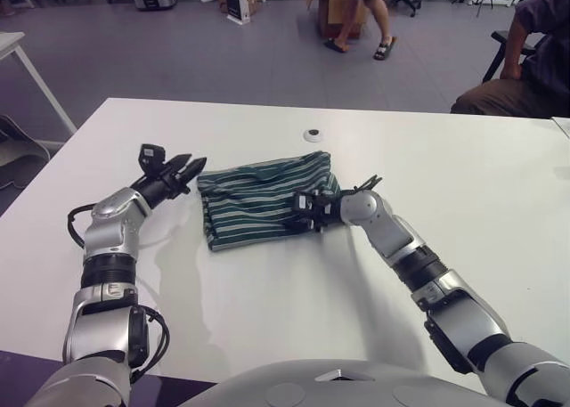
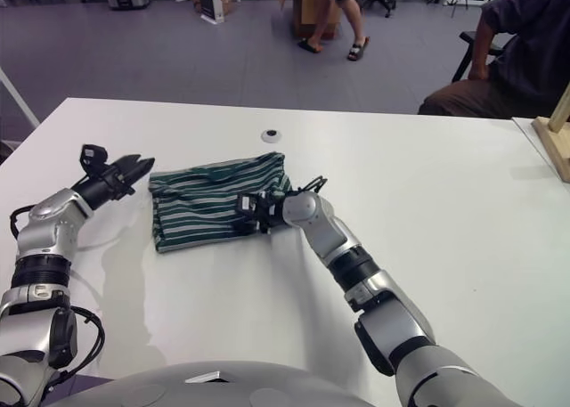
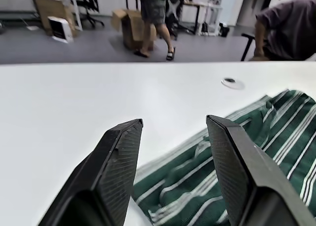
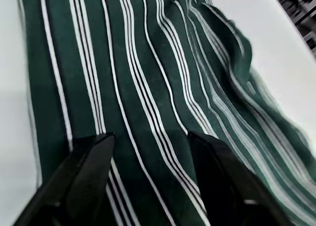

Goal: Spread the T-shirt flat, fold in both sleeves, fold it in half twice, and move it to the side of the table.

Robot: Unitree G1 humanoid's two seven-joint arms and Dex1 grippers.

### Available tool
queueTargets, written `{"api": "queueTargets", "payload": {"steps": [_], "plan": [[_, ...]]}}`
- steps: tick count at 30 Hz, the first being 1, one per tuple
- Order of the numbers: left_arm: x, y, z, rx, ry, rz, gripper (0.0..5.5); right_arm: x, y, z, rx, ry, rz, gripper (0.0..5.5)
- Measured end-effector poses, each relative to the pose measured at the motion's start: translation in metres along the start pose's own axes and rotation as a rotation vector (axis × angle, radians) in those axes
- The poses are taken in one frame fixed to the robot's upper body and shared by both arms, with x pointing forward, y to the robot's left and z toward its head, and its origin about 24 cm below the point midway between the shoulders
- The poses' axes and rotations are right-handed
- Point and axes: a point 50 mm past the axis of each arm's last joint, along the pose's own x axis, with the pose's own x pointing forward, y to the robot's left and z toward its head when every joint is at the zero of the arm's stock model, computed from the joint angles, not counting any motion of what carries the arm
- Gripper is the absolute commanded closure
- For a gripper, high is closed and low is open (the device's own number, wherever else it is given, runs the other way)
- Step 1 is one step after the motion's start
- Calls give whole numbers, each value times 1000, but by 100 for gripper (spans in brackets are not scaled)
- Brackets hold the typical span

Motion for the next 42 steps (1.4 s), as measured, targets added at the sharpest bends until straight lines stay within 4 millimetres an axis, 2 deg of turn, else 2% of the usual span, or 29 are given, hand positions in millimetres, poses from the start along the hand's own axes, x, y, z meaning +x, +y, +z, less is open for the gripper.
{"api": "queueTargets", "payload": {"steps": [2, 5, 8, 10, 12, 15, 17, 22, 24, 27, 30, 31, 33, 34, 35, 36, 38, 40, 42], "plan": [[-5, -2, 4, 14, -18, 20, 315, -4, 0, -1, -39, 10, 18, 273], [-11, -5, 8, 45, -35, 52, 315, -33, -6, -16, -123, 82, 57, 273], [-16, -13, 23, 89, -78, 64, 315, -97, -36, -60, -175, 312, 15, 273], [-16, -19, 27, 108, -86, 56, 315, -122, -55, -82, -172, 445, -72, 273], [-10, -36, 31, 140, -93, -1, 315, -135, -77, -95, -181, 535, -213, 273], [-4, -51, 35, 171, -89, -65, 315, -132, -88, -82, -119, 408, -273, 273], [-1, -67, 37, 205, -90, -138, 315, -111, -82, -60, -89, 232, -212, 273], [-1, -75, 29, 225, -45, -175, 315, -86, -46, -72, 41, 195, -81, 273], [0, -78, 26, 235, -28, -187, 315, -74, -36, -62, 36, 144, -33, 273], [1, -83, 20, 284, 7, -206, 315, -51, -9, -41, 29, 33, 56, 273], [-2, -93, 9, 350, 61, -278, 315, -44, 5, -32, 28, -8, 80, 273], [-4, -97, 9, 382, 74, -312, 295, -45, 6, -31, 43, -13, 76, 273], [-14, -107, 9, 477, 110, -427, 277, -58, 2, -26, 109, -62, 74, 273], [-22, -114, 10, 520, 133, -510, 254, -74, -6, -20, 120, -110, 63, 254], [-34, -124, 13, 569, 152, -622, 234, -99, -16, -12, 107, -150, 57, 235], [-41, -132, 15, 600, 166, -697, 232, -115, -20, -9, 93, -157, 75, 216], [-63, -149, 11, 682, 255, -899, 232, -156, -6, -13, 62, -103, 212, 204], [-75, -159, 5, 722, 314, -1014, 232, -180, 13, -22, 59, -15, 335, 204], [-76, -171, -5, 767, 324, -1074, 232, -186, 31, -30, 31, 21, 414, 204]]}}
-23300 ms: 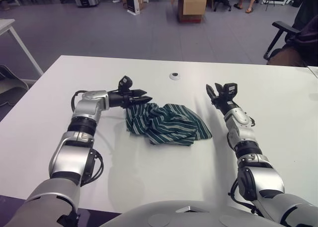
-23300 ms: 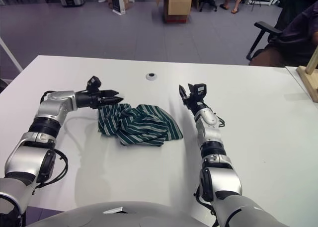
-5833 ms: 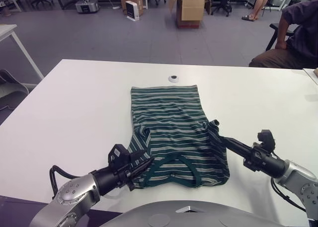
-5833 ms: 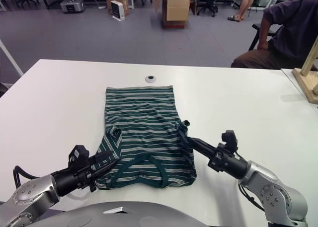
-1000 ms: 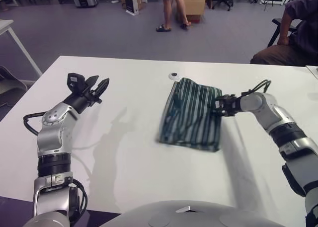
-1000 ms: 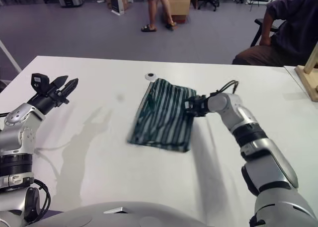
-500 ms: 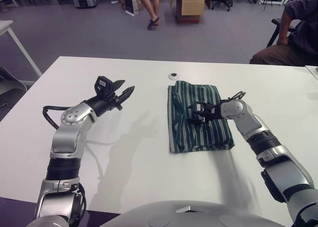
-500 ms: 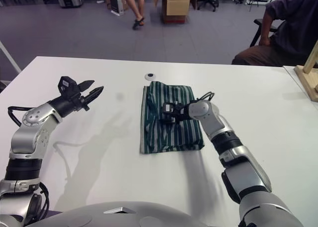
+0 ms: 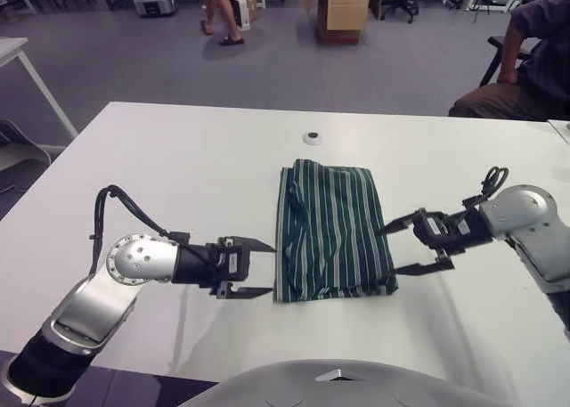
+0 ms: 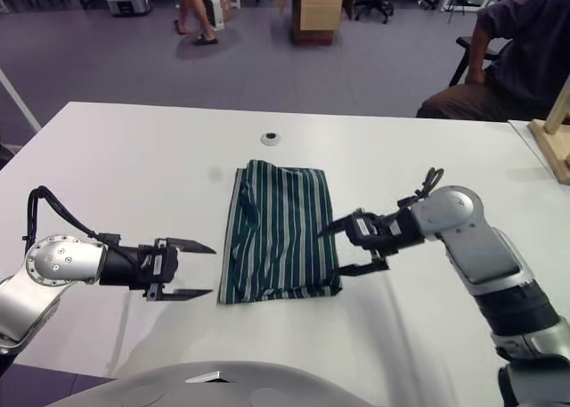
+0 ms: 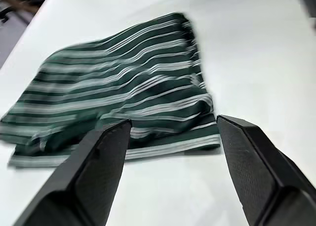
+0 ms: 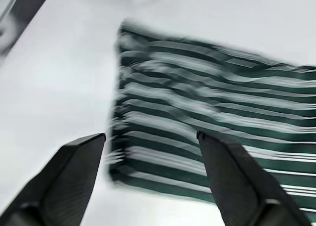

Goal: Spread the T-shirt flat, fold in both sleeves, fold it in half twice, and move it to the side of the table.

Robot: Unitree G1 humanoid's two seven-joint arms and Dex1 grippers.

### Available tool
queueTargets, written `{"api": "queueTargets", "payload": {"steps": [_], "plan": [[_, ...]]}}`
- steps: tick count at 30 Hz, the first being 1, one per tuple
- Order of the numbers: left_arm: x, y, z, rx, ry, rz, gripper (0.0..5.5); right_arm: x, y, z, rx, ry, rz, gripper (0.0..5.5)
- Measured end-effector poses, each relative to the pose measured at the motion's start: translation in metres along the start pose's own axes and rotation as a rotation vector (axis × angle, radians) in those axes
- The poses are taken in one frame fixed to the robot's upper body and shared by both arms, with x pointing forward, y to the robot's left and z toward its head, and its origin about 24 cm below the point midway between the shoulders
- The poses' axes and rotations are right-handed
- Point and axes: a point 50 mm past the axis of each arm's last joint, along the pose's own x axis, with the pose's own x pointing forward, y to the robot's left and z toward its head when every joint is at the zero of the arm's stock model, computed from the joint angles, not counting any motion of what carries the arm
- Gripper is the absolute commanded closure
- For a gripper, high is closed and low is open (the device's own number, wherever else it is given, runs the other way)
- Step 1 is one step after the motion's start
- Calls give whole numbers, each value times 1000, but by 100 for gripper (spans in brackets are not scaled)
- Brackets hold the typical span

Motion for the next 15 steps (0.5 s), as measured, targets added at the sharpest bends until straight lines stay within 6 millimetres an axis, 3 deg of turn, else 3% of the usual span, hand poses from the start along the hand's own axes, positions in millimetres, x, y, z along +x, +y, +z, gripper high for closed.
{"api": "queueTargets", "payload": {"steps": [6, 11, 15], "plan": [[37, -10, -25, 92, 58, -40, 232, 16, 15, -14, -104, 69, 6, 204], [53, 0, -34, 126, 31, 3, 232, 27, 16, -27, -129, 95, -11, 204], [57, 2, -37, 131, 13, 0, 297, 25, 13, -32, -144, 118, -20, 222]]}}
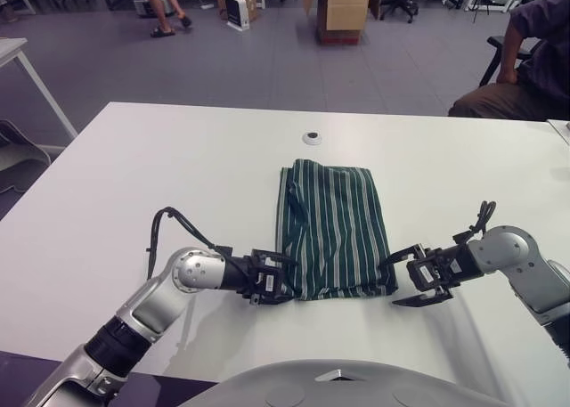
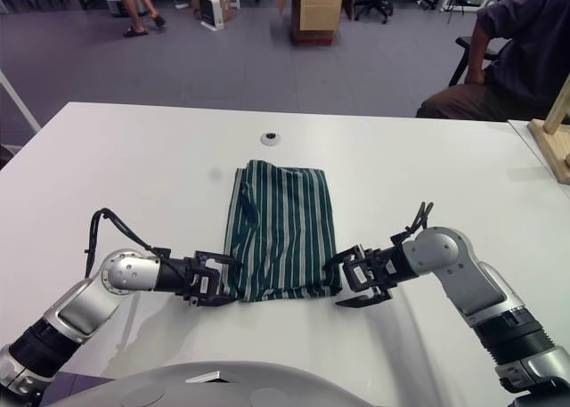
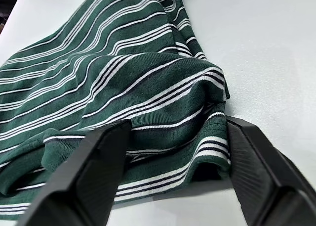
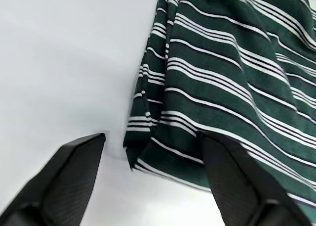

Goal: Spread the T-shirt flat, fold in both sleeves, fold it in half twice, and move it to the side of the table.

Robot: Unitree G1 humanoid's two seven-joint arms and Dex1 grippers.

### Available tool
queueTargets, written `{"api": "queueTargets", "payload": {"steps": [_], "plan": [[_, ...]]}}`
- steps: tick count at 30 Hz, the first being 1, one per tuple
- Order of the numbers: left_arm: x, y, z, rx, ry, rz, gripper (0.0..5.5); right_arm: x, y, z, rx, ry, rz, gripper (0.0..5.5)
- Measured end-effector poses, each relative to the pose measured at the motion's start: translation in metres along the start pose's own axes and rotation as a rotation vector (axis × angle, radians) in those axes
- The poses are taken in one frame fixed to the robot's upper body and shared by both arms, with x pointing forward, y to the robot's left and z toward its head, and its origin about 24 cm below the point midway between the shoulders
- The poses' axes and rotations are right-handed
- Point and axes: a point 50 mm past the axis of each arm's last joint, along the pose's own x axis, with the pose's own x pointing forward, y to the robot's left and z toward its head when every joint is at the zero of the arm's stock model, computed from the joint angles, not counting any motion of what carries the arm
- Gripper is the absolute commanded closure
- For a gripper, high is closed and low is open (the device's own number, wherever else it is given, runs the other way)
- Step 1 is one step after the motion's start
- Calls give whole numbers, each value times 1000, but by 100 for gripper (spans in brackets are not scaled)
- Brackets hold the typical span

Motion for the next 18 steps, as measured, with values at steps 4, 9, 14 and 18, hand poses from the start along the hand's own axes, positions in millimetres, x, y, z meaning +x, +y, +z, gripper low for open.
{"api": "queueTargets", "payload": {"steps": [4, 9, 14, 18], "plan": [[3, 1, -3, 7, -14, -15, 367, 0, 0, -3, 10, 4, 2, 291], [10, 6, -9, 0, -31, -7, 447, 0, -1, -5, 13, 5, 1, 379], [10, 5, -13, -59, -47, -26, 527, 5, -3, -4, 3, 11, 8, 475], [8, 0, -12, -128, -78, -29, 541, 6, -1, -4, 12, 6, 6, 550]]}}
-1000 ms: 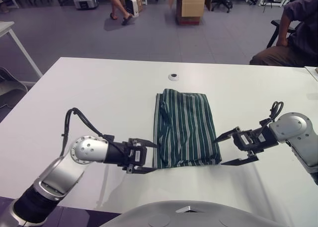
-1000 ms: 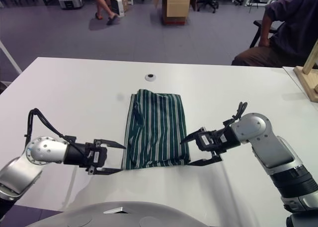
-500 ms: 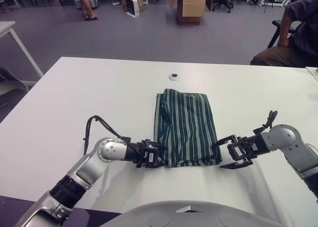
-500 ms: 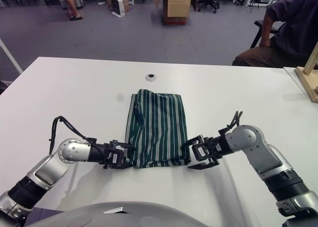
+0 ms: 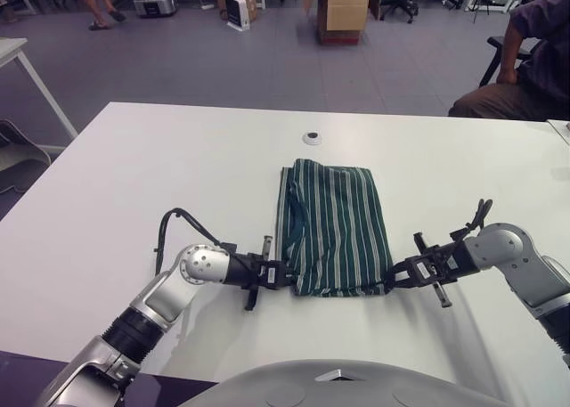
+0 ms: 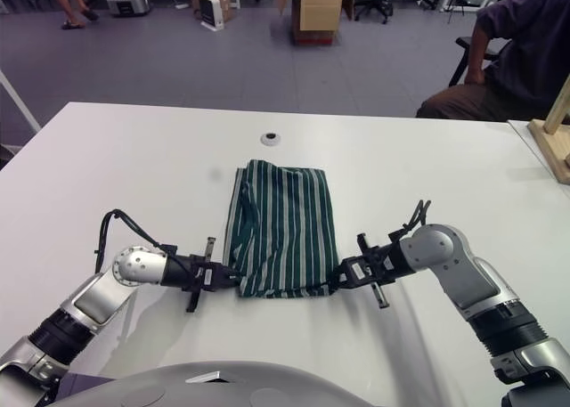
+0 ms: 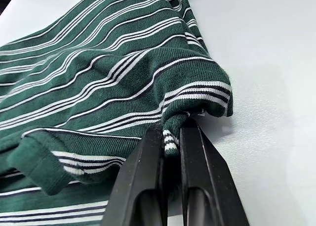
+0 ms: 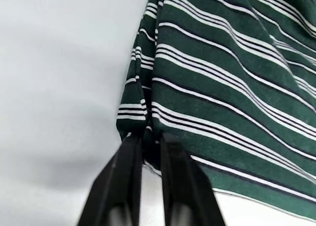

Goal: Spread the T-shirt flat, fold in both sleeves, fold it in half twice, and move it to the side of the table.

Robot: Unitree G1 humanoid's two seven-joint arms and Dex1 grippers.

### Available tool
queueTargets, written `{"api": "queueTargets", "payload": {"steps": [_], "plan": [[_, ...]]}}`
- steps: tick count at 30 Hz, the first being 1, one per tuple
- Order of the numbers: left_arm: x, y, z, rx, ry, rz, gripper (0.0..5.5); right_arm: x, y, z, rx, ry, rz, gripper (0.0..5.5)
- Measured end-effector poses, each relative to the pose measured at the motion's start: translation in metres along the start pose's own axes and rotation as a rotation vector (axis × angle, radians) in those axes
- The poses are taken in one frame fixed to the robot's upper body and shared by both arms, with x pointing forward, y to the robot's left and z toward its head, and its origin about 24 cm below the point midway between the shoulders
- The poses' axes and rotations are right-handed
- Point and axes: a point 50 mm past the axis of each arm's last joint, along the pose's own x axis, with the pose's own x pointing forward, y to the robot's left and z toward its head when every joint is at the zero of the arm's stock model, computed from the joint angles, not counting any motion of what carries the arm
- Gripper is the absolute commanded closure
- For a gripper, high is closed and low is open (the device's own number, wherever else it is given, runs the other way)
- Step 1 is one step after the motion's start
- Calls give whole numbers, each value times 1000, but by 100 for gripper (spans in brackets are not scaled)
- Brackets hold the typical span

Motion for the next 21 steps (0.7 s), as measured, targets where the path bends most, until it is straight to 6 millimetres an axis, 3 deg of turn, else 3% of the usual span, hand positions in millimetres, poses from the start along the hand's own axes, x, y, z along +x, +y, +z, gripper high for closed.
{"api": "queueTargets", "payload": {"steps": [3, 6, 10, 13, 17, 19, 21], "plan": [[-4, -4, 3, -93, -41, -24, 541, 2, 6, 4, 51, -42, 17, 550], [-21, -3, 11, -186, -91, -38, 541, -2, 10, 10, 170, -137, 53, 550], [-52, -6, 32, -326, -176, -64, 541, -31, 7, 21, 358, -272, 113, 550], [-71, -10, 65, -432, -306, -118, 541, -60, 7, 36, 453, -390, 178, 550], [-79, -10, 91, -524, -401, -206, 541, -80, -4, 53, 508, -513, 203, 550], [-82, -3, 89, -572, -400, -197, 541, -87, -18, 55, 518, -522, 180, 550], [-86, 6, 76, -659, -390, -144, 541, -78, -33, 44, 571, -536, 158, 550]]}}
